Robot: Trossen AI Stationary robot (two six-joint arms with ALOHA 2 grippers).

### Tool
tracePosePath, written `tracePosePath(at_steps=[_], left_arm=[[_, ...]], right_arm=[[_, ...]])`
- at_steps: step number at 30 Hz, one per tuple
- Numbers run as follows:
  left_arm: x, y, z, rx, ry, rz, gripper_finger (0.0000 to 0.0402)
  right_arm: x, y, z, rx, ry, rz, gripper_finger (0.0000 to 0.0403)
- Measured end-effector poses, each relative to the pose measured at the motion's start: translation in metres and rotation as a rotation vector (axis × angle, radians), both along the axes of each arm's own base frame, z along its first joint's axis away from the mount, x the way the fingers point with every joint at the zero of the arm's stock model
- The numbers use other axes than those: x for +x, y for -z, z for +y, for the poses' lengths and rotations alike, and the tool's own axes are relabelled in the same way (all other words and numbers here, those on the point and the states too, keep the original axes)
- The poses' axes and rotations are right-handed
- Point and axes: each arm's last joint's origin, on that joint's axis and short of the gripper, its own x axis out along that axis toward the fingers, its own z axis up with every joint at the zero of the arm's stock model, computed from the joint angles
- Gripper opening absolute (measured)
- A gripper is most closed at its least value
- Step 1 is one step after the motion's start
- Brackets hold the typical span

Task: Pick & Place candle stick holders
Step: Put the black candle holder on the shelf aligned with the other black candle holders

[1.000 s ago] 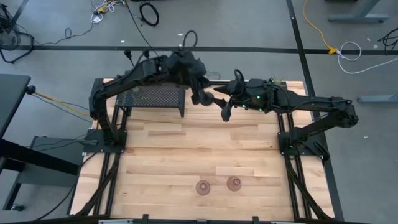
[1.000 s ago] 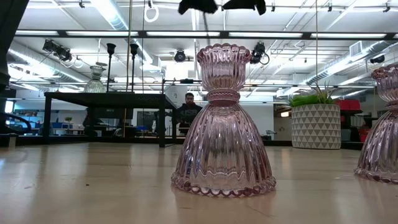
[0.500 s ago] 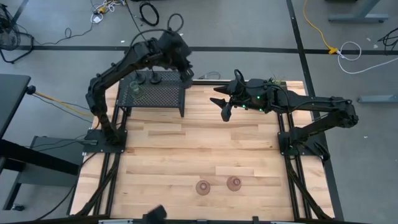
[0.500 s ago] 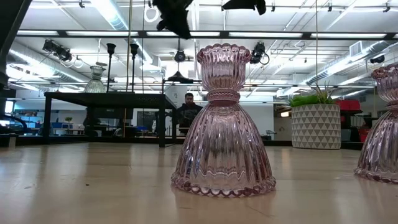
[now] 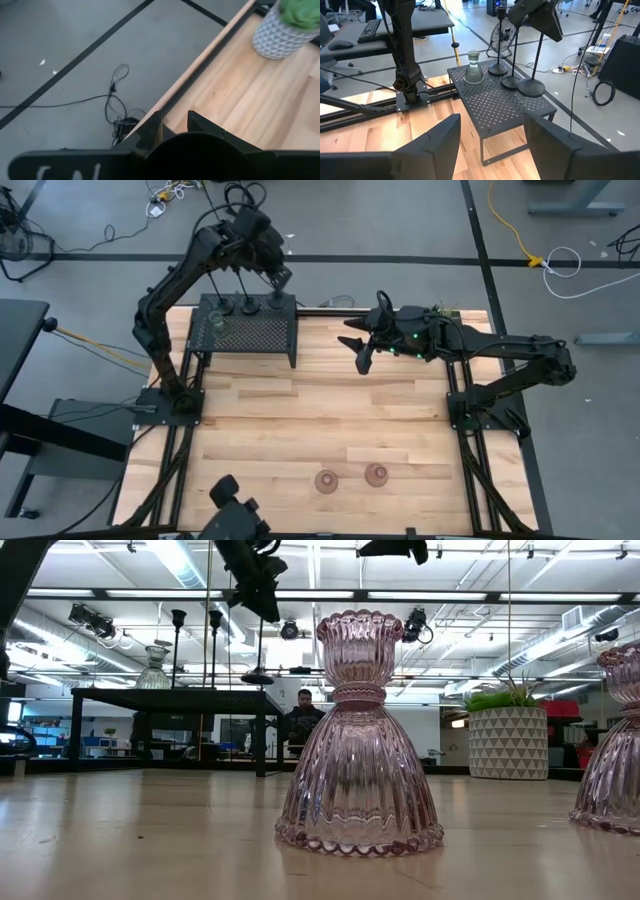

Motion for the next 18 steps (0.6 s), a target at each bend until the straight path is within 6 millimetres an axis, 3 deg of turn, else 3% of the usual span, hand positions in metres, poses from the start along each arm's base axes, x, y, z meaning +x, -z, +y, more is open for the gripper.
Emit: tracePosePath(at_steps=[8, 18], left_arm=[[-0.014, 0.008, 0.016, -0.062, -0.053, 0.023, 0.009], [-0.003, 0.028, 0.032, -0.115, -0.042, 0.042, 0.009]], right_arm=[[0.0, 0.0, -0.001, 0.002, 0.004, -0.001, 0.022], [0.0, -0.001, -0.001, 0.001, 0.005, -0.016, 0.022]])
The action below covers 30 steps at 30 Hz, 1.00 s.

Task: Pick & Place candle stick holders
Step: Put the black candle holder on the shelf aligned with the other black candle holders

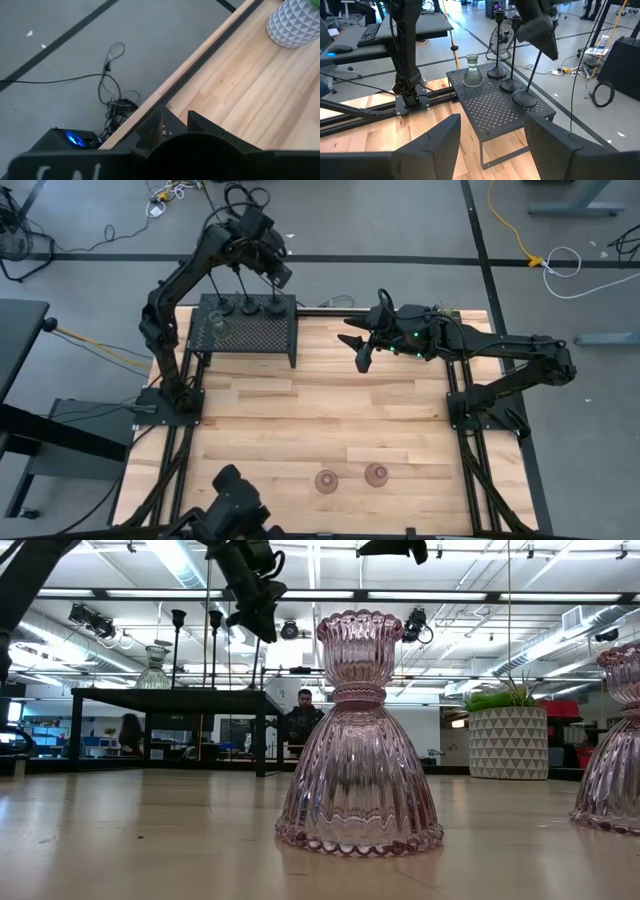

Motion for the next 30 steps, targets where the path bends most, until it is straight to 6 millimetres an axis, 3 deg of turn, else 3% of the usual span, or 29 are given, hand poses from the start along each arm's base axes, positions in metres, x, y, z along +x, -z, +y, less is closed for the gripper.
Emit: tracePosePath(at_steps=[19, 25, 30], left_arm=[[0.003, 0.014, 0.011, -0.051, 0.01, 0.016, 0.009], [0.003, 0.017, 0.012, -0.067, -0.001, 0.028, 0.0146], [0.003, 0.017, 0.011, -0.074, 0.001, 0.018, 0.0153]], right_arm=[[0.0, 0.0, 0.0, 0.015, 0.005, -0.007, 0.022], [0.0, 0.0, 0.0, 0.021, 0.007, -0.009, 0.022], [0.0, 0.0, 0.0, 0.021, 0.007, -0.009, 0.022]])
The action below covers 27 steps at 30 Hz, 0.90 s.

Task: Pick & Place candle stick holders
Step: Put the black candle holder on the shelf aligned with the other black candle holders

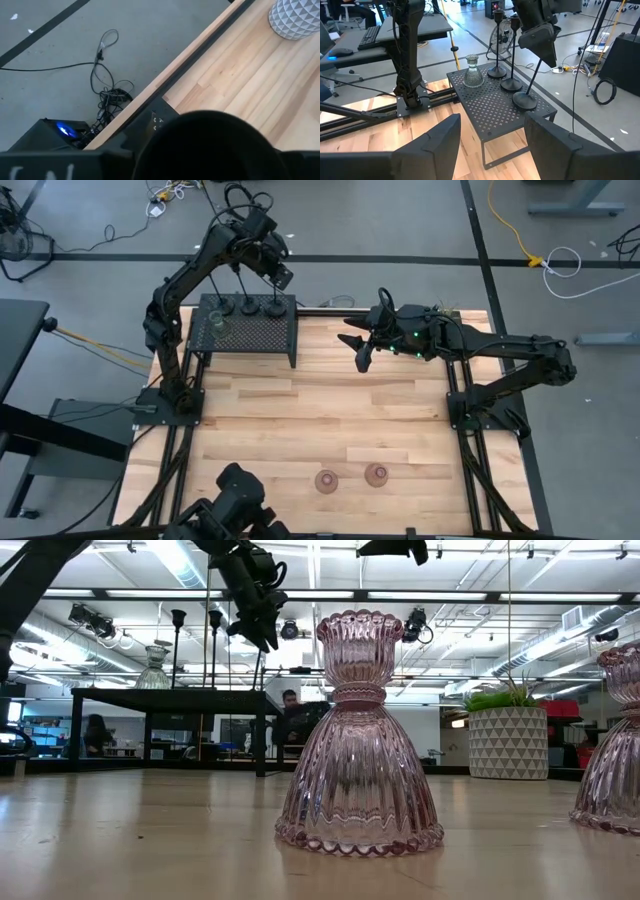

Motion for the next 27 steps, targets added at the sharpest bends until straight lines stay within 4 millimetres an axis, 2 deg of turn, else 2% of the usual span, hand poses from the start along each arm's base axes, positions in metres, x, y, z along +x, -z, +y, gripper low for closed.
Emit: tracePosePath(at_steps=[6, 17, 27], left_arm=[[0.0, 0.0, 0.0, -0.001, 0.0, -0.002, 0.0137], [-0.003, 0.0, -0.006, -0.037, 0.006, 0.03, 0.0146], [-0.013, -0.021, -0.02, 0.017, 0.002, 0.003, 0.0147]], right_arm=[[0.0, 0.0, 0.0, 0.0, 0.0, 0.001, 0.022], [0.0, 0.0, 0.0, -0.001, 0.0, 0.001, 0.022], [0.0, 0.0, 0.0, -0.001, 0.001, 0.001, 0.022]])
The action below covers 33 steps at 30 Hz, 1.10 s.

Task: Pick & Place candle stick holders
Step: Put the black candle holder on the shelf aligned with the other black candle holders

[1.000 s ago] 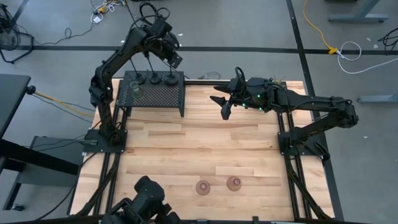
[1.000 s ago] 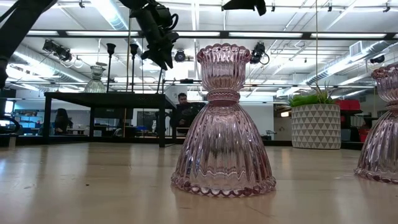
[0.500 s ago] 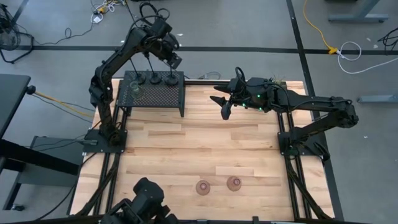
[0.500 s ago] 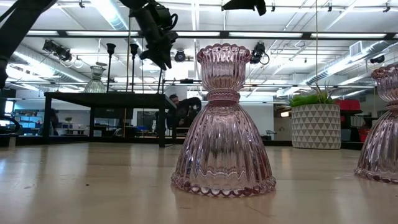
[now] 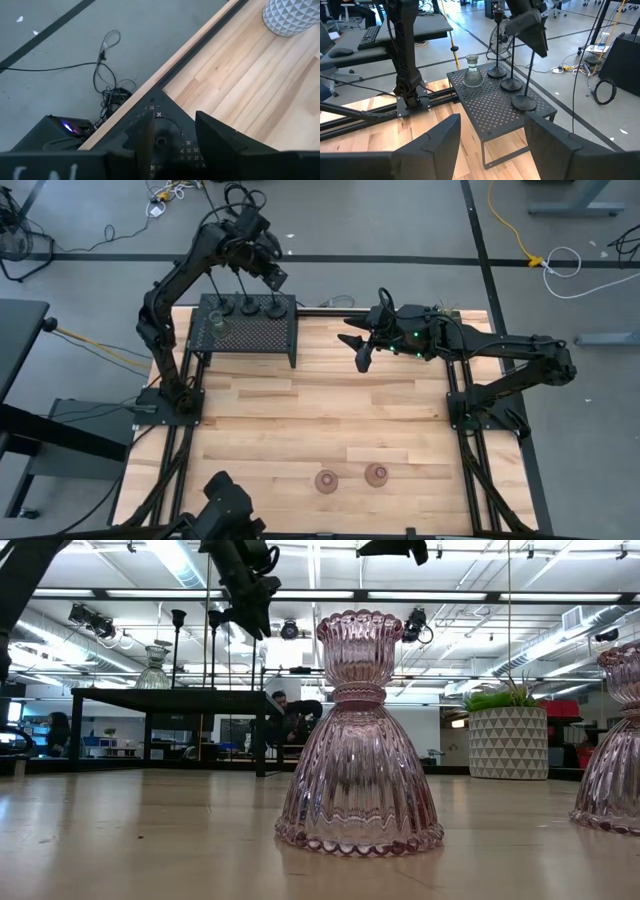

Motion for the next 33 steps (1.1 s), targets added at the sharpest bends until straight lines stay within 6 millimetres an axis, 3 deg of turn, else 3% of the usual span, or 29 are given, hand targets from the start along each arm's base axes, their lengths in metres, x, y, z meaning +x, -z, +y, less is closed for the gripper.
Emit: tracePosePath(at_steps=[19, 25, 33], left_arm=[[-0.02, -0.047, -0.026, 0.149, 0.021, -0.173, 0.0147], [-0.021, -0.048, -0.026, 0.168, 0.007, -0.157, 0.0147], [-0.01, -0.033, -0.014, 0.138, -0.005, -0.117, 0.0147]], right_arm=[[0.0, 0.0, 0.0, 0.0, -0.001, 0.0, 0.022], [0.0, 0.0, 0.0, 0.0, -0.001, 0.0, 0.022], [0.0, 0.0, 0.0, 0.0, -0.001, 0.0, 0.022]])
